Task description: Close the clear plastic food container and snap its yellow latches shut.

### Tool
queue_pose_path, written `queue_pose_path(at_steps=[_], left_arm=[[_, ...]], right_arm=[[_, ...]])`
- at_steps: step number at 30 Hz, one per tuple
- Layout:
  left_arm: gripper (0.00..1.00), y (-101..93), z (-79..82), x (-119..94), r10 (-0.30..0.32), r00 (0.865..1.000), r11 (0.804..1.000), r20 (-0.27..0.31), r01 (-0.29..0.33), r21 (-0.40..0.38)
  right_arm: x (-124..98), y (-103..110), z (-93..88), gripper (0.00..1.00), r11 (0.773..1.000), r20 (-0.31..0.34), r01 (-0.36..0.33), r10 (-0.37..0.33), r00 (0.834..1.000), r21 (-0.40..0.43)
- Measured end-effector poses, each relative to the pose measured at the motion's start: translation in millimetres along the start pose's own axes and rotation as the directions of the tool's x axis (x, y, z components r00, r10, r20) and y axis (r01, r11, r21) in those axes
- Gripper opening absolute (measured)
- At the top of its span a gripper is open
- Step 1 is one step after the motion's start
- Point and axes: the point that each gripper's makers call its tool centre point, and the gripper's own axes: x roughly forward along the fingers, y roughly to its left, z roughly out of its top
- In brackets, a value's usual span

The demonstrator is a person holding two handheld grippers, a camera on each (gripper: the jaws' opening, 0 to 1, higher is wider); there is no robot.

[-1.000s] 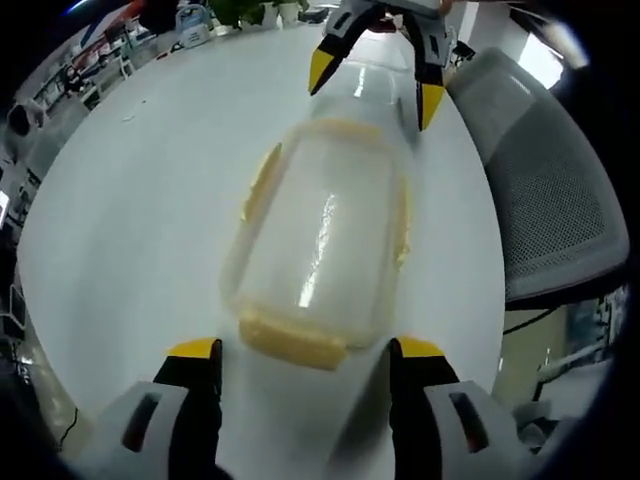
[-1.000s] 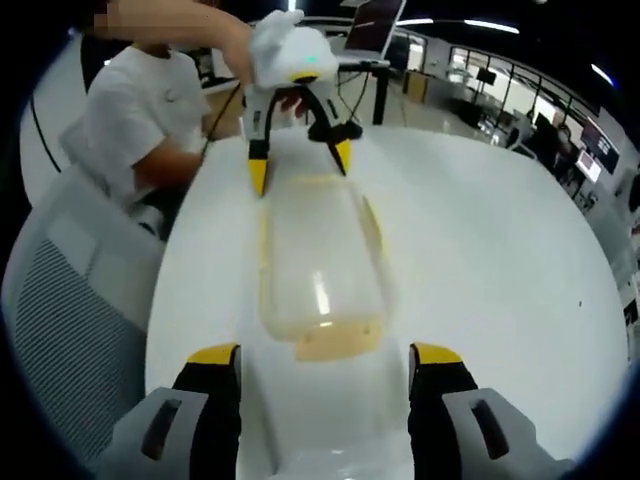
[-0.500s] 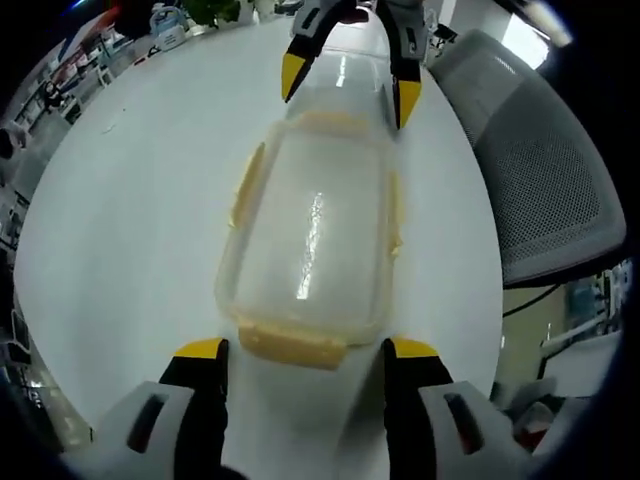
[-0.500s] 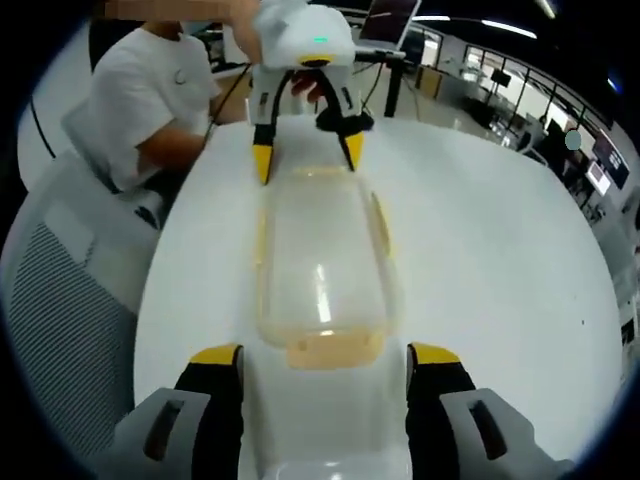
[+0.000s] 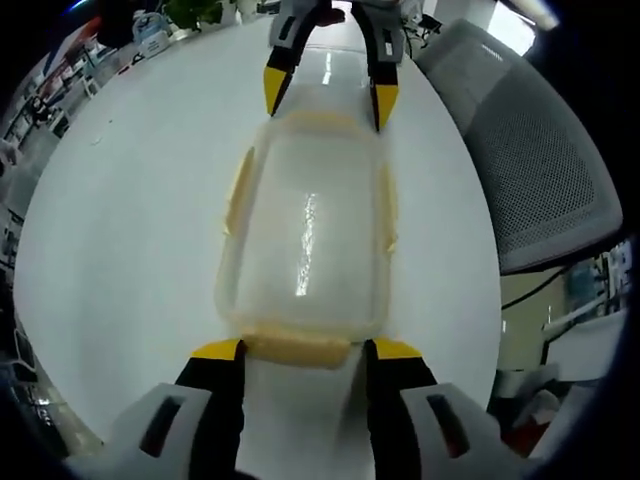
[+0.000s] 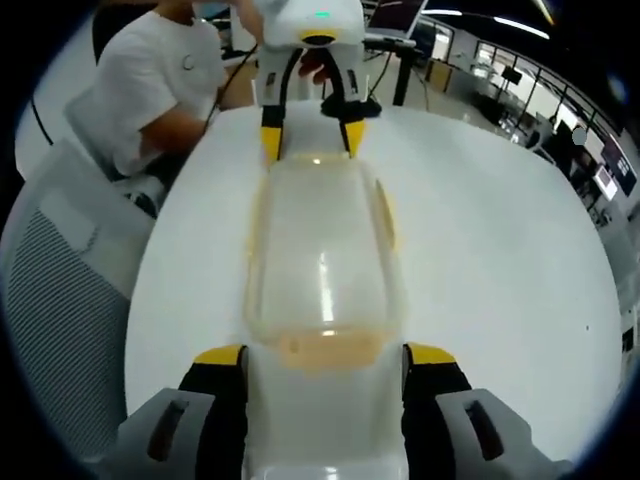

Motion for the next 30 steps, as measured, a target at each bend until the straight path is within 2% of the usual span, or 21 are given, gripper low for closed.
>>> queue_pose_path(at_steps=[3, 10, 12, 30], left_arm=[[0.4, -0.4, 1.1, 0.2, -0.002, 1.0, 1.0, 0.0, 0.002, 0.006], [0.4, -0.3, 1.1, 0.1, 0.0, 1.0, 1.0, -0.002, 0.0, 0.004], [0.39, -0.5, 1.0, -0.1, 0.0, 1.0, 1.0, -0.001, 0.0, 0.004], [0.38, -1.7, 0.9, 0.2, -0.001, 1.0, 1.0, -0.008, 0.001, 0.006]], right_arm=[[1.8, -1.4, -0.8, 0.56, 1.0, -0.009, 0.003, -0.003, 1.0, -0.027], [3.5, 2.1, 0.5, 0.46, 0.999, -0.017, -0.032, 0.031, 0.999, -0.032], [2.2, 1.7, -1.6, 0.4, 0.999, -0.033, -0.038, 0.037, 0.999, -0.038], [2.9, 2.4, -2.2, 0.39, 0.998, -0.051, -0.055, 0.052, 0.997, -0.043]])
